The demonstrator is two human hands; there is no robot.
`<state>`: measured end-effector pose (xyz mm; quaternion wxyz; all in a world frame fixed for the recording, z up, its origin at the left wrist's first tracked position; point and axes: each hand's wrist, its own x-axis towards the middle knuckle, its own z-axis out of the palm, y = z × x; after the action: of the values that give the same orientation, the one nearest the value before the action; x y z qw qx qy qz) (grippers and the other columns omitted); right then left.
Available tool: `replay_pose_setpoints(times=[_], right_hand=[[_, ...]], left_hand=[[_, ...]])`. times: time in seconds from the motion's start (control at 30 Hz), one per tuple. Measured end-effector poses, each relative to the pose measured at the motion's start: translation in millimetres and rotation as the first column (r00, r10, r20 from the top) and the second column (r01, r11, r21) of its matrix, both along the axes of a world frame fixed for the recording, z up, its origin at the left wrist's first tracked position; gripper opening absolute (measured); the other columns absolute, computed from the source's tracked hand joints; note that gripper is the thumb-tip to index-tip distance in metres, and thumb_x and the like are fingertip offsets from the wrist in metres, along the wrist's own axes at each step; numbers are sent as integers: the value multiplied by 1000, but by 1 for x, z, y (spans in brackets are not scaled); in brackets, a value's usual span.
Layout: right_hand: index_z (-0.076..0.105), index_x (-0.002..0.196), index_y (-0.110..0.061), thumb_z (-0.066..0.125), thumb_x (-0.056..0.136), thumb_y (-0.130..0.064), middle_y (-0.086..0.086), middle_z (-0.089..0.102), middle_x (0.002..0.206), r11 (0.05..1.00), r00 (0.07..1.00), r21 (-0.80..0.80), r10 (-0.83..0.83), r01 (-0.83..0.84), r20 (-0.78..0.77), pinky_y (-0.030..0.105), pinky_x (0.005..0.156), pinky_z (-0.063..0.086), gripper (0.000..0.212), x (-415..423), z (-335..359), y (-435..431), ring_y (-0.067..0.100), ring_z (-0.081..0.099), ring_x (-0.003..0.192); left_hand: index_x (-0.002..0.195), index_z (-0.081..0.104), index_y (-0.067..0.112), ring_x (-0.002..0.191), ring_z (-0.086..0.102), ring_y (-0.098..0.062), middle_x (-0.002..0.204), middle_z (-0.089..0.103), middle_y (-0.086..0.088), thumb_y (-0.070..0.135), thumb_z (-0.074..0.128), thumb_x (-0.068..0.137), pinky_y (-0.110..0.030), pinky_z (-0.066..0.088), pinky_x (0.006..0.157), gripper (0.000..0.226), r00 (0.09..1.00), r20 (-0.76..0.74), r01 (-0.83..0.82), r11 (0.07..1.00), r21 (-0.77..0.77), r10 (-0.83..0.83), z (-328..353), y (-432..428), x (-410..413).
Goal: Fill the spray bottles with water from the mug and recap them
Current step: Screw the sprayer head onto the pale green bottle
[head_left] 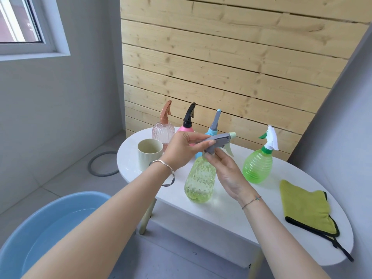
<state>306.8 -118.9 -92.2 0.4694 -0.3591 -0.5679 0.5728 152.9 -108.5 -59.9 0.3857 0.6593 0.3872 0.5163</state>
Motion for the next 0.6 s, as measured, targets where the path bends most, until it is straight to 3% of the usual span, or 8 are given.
replay_pose_setpoints(times=[0.07, 0.2, 0.3, 0.4, 0.5, 0.6], right_hand=[[62, 115, -18, 65, 84, -19, -5, 68, 112, 1000, 999, 12, -27, 27, -25, 15, 90, 44, 32, 1, 0, -1, 3, 59, 111], [64, 96, -20, 83, 68, -20, -4, 66, 101, 957, 956, -5, -291, 291, -34, 38, 108, 38, 33, -16, -6, 3, 19, 52, 123], [64, 104, -23, 77, 76, -22, -5, 66, 111, 978, 977, 25, -208, 209, -34, 31, 104, 41, 31, -14, -5, 0, 9, 54, 119], [62, 115, -23, 64, 89, -21, -5, 64, 118, 999, 999, 37, -8, 9, -33, 15, 92, 43, 26, -2, -1, -2, 1, 57, 112], [66, 105, -22, 67, 85, -15, -3, 67, 109, 985, 987, 50, -163, 163, -3, 18, 91, 43, 21, -5, -3, 1, 7, 57, 111], [63, 89, -21, 79, 74, -20, 0, 63, 100, 927, 926, 1, -374, 375, -42, 21, 85, 41, 22, -22, -7, 2, 9, 55, 105]], left_hand=[[110, 72, 2, 88, 67, -2, 96, 73, -3, 13, 69, 88, -16, 51, 85, 24, 1000, -5, -16, 1000, 5, 16, -1, 0, 0], [110, 73, 7, 112, 64, -16, 98, 74, 1, 16, 69, 88, -31, 47, 103, 24, 1000, -16, -22, 1000, -7, 22, -4, 2, -2], [109, 74, 8, 120, 60, -19, 99, 73, -1, 17, 70, 88, -30, 44, 106, 24, 1000, -22, -14, 999, -30, 13, -4, 3, -2], [108, 73, 11, 129, 50, -10, 102, 72, 1, 16, 69, 88, -13, 35, 108, 21, 1000, -29, -2, 1000, -27, 1, -4, 3, -3], [107, 73, 8, 118, 53, 3, 97, 72, 4, 15, 68, 89, -16, 29, 113, 20, 999, -38, 11, 1000, 5, -11, -4, 3, -2], [105, 74, 6, 124, 54, -6, 94, 73, 2, 16, 68, 89, -22, 26, 116, 20, 1000, -24, -7, 1000, 9, 7, -4, 4, -2]])
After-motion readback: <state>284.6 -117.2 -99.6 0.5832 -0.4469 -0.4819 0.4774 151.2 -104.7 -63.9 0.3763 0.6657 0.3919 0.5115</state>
